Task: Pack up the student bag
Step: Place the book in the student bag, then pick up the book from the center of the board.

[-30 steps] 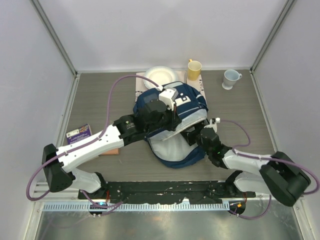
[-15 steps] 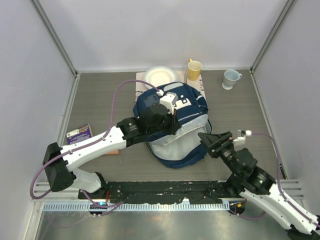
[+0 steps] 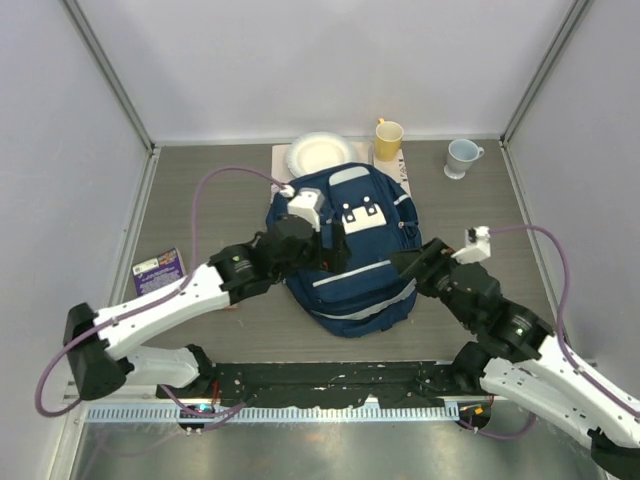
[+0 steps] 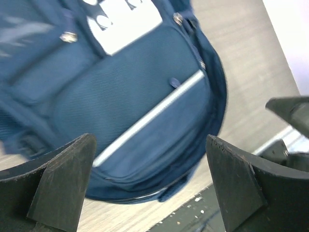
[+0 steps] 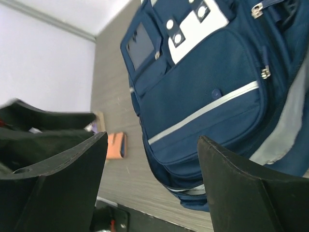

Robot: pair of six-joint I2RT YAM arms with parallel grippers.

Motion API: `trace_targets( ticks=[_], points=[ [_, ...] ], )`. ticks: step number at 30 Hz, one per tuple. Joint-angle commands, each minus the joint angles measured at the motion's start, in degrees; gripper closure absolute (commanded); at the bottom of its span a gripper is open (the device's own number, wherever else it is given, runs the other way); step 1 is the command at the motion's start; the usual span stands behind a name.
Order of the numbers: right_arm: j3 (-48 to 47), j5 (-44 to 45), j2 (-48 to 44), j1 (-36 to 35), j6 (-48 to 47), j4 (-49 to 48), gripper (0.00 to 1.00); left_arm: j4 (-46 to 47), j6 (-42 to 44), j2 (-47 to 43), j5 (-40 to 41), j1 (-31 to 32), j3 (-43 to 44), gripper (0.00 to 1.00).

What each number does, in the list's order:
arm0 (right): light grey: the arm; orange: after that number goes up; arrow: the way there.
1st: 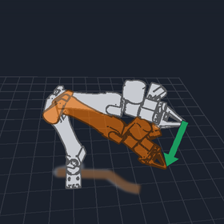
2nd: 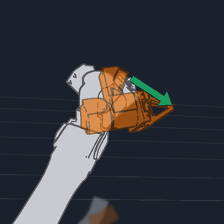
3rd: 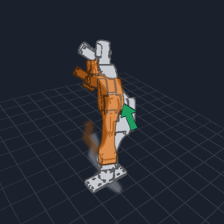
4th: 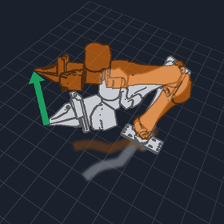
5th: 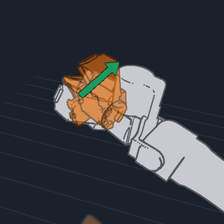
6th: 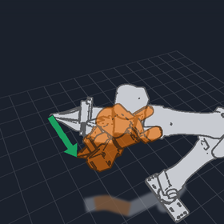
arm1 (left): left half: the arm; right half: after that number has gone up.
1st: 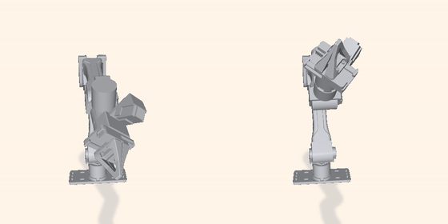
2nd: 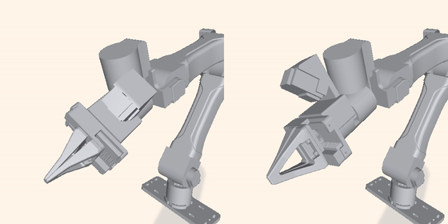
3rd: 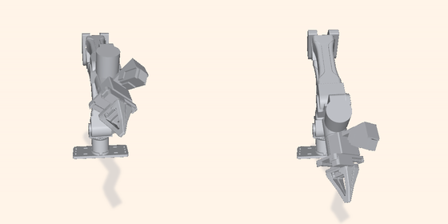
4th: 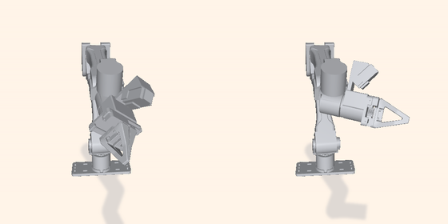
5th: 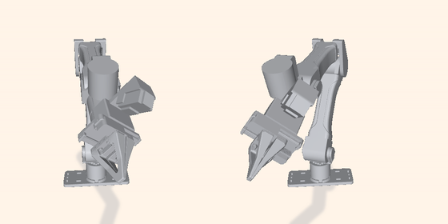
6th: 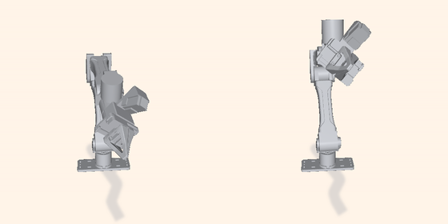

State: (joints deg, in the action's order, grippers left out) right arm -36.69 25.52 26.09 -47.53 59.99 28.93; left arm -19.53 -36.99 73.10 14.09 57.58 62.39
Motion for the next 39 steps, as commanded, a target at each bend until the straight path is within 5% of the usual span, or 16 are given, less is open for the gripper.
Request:
trace_targets(
  ticks=[1,12,19,28,39],
  points=[
    [-2.33,-8.28,9.05,-0.28,-8.04,-11.25,0.2,-10.07,1.49,-7.52,15.51,-5.62,1.6,0.0],
    [-5.94,-23.66,25.59,-0.46,-12.35,-20.3,0.2,-18.0,-5.1,-29.24,18.35,-44.9,-15.01,0.0],
    [-8.48,-29.38,31.91,-0.81,-13.4,-23.39,0.2,-15.55,-2.91,-24.51,1.66,-71.95,-19.41,0.0],
    [-14.46,-33.77,43.78,-1.69,-15.69,-25.06,0.2,-10.01,-2.38,-15.1,-2.66,-85.08,-22.13,0.0],
    [-14.47,-39.4,51.96,-1.95,-12.27,-32.0,0.2,-5.61,1.4,-5.69,2.43,-87.99,-22.05,0.0]
  ],
)
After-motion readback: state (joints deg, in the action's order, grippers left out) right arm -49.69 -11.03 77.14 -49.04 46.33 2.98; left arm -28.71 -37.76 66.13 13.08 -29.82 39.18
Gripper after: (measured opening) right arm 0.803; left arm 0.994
